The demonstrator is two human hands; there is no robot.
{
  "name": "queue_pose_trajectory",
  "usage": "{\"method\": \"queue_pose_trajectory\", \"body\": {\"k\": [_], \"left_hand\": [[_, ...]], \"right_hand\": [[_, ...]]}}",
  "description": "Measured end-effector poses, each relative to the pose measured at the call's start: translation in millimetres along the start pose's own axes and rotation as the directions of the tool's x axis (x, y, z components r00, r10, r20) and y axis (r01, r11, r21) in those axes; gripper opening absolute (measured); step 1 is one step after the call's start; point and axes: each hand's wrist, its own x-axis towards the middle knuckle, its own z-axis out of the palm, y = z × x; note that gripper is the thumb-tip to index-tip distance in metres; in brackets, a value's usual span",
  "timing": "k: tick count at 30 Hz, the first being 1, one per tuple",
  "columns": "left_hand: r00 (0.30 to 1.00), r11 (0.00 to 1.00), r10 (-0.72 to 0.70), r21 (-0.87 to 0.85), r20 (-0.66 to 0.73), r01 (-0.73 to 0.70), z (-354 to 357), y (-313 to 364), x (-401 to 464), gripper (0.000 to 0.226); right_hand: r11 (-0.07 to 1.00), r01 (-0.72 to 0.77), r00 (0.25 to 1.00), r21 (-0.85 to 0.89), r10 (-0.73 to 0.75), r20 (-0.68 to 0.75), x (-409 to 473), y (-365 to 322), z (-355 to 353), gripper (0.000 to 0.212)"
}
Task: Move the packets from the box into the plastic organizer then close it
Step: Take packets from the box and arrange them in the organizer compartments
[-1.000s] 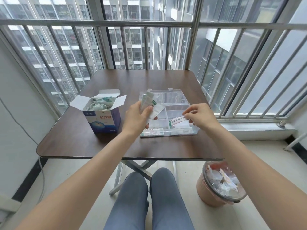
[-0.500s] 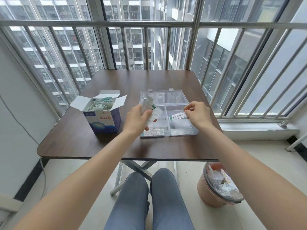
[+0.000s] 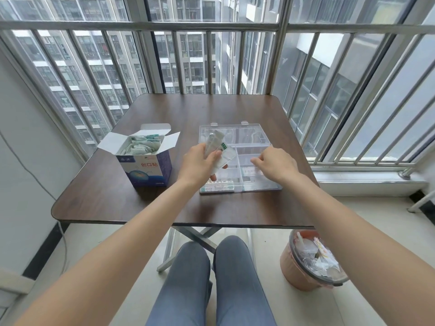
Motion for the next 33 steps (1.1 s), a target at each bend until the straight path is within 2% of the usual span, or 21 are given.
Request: {"method": "queue_pose_trajectory", "body": {"k": [3, 5, 7, 8, 9, 11, 14, 16, 18, 19, 20, 21, 23, 24, 25, 28, 33], "left_hand": [[1.000, 0.997, -0.007, -0.072, 0.022, 0.008, 0.9, 3.5, -1.4, 0.016], [0.999, 0.990, -0.020, -0.138, 0.037, 0.025, 1.8, 6.0, -3.8, 0.016], [0.998, 0.979, -0.031, -0.200, 0.058, 0.042, 3.3, 8.7, -6.5, 0.016], [0.997, 0.974, -0.026, -0.221, 0.072, 0.042, 4.3, 10.5, -7.7, 0.015], [0.996, 0.971, -0.014, -0.237, 0.086, 0.034, 5.4, 12.3, -8.8, 0.014], [0.995, 0.963, 0.009, -0.267, 0.099, 0.018, 7.0, 15.5, -9.8, 0.011], [0.998, 0.962, -0.006, -0.274, 0.063, 0.023, 4.1, 15.6, -9.3, 0.016], [0.999, 0.963, -0.014, -0.269, 0.050, 0.027, 0.8, 13.7, -9.1, 0.016], [0.999, 0.961, -0.024, -0.273, 0.038, 0.033, -1.0, 12.3, -8.9, 0.014], [0.999, 0.962, -0.030, -0.272, 0.027, 0.036, -1.1, 11.9, -8.4, 0.014], [0.999, 0.963, -0.035, -0.267, 0.017, 0.038, -0.9, 11.8, -7.7, 0.013], [0.999, 0.965, -0.039, -0.259, 0.011, 0.040, -0.3, 11.5, -7.0, 0.012], [0.999, 0.967, -0.040, -0.250, 0.010, 0.041, 2.0, 11.9, -5.7, 0.011], [0.999, 0.967, -0.038, -0.250, 0.012, 0.040, 3.0, 12.3, -5.1, 0.011], [0.999, 0.968, -0.037, -0.250, 0.012, 0.039, 4.0, 12.4, -4.6, 0.011], [0.999, 0.970, -0.033, -0.239, 0.009, 0.034, 5.3, 11.5, -3.3, 0.010], [0.999, 0.975, -0.039, -0.217, 0.013, 0.041, 5.2, 8.7, -1.0, 0.011]], "right_hand": [[0.997, 0.056, 0.998, 0.056, -0.058, 0.030, -2.7, 2.1, -1.8, 0.045], [0.946, 0.130, 0.992, 0.297, -0.124, -0.038, -6.5, -1.2, -6.2, 0.040], [0.763, 0.139, 0.987, 0.632, -0.156, -0.028, -13.6, -8.2, -14.2, 0.034], [0.682, 0.112, 0.982, 0.723, -0.187, 0.025, -16.2, -10.5, -17.1, 0.029], [0.634, 0.091, 0.971, 0.768, -0.227, 0.073, -18.9, -12.5, -18.8, 0.021], [0.560, 0.071, 0.967, 0.825, -0.241, 0.080, -19.9, -14.1, -18.0, 0.004], [0.352, -0.018, 0.993, 0.936, -0.103, 0.058, -15.9, -9.4, -19.9, 0.005], [0.178, -0.061, 0.994, 0.982, -0.080, 0.077, -13.5, -1.7, -22.9, 0.003], [0.089, -0.077, 0.993, 0.993, -0.080, 0.085, -9.5, 7.1, -24.0, 0.010], [0.096, -0.080, 0.994, 0.992, -0.066, 0.087, -7.8, 10.2, -24.3, 0.016], [0.151, -0.069, 0.996, 0.986, -0.047, 0.077, -5.7, 12.9, -23.8, 0.019], [0.265, -0.036, 0.999, 0.964, -0.029, 0.046, -3.5, 15.6, -22.9, 0.016], [0.600, 0.029, 1.000, 0.799, -0.018, -0.023, 2.6, 21.8, -21.4, 0.002], [0.719, 0.052, 0.999, 0.693, -0.032, -0.041, 6.1, 24.7, -21.1, 0.006], [0.791, 0.067, 0.998, 0.608, -0.052, -0.042, 10.3, 26.8, -20.4, 0.012], [0.894, 0.118, 0.992, 0.431, -0.120, -0.024, 16.7, 25.7, -18.1, 0.013], [0.939, 0.190, 0.981, 0.288, -0.193, -0.018, 19.4, 18.8, -7.9, 0.007]]}}
